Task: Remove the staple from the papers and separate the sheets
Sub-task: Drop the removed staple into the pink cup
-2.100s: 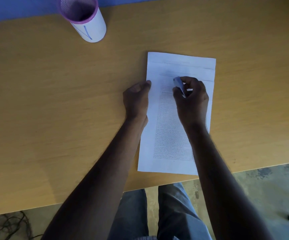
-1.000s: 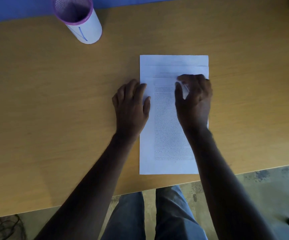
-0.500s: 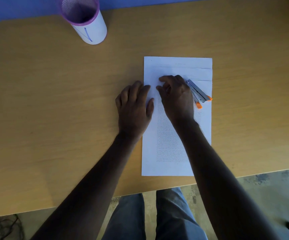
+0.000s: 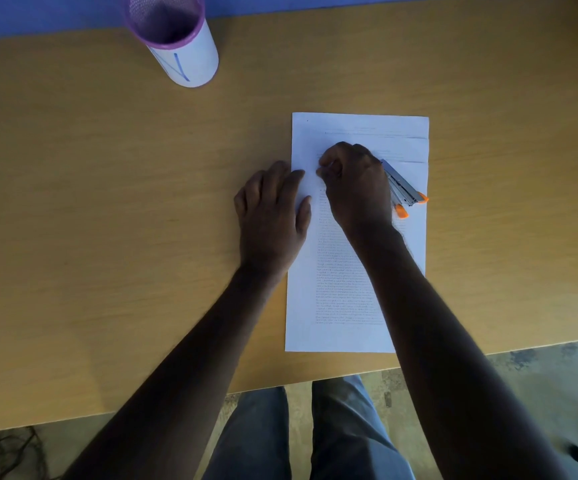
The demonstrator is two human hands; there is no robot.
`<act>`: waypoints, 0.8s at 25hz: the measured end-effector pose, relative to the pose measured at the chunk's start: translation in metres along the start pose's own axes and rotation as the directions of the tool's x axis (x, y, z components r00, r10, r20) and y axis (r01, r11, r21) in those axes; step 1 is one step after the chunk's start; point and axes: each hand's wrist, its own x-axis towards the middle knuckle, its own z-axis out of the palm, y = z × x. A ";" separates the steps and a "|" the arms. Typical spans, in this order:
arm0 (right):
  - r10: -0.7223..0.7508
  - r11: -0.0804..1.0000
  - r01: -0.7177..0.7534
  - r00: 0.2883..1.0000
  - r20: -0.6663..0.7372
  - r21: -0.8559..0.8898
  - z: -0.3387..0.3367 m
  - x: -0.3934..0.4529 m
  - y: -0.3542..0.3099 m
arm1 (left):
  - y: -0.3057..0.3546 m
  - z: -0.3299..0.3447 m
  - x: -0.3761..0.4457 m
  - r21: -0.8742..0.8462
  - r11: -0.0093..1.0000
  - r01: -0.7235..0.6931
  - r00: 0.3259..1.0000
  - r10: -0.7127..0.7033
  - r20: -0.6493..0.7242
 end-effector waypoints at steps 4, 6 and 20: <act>0.056 0.998 -0.057 0.998 0.029 0.003 -0.002 0.004 -0.001 | 0.000 0.001 0.000 -0.001 1.000 -0.007 1.000 0.007 -0.009; 0.057 0.998 -0.057 0.998 0.028 0.009 -0.002 0.003 -0.002 | 0.001 0.001 0.000 -0.001 1.000 -0.006 1.000 0.006 -0.015; 0.043 0.935 -0.085 0.991 0.126 0.346 -0.017 0.037 -0.050 | -0.033 -0.033 0.039 -0.379 0.898 0.225 0.951 -0.287 -0.116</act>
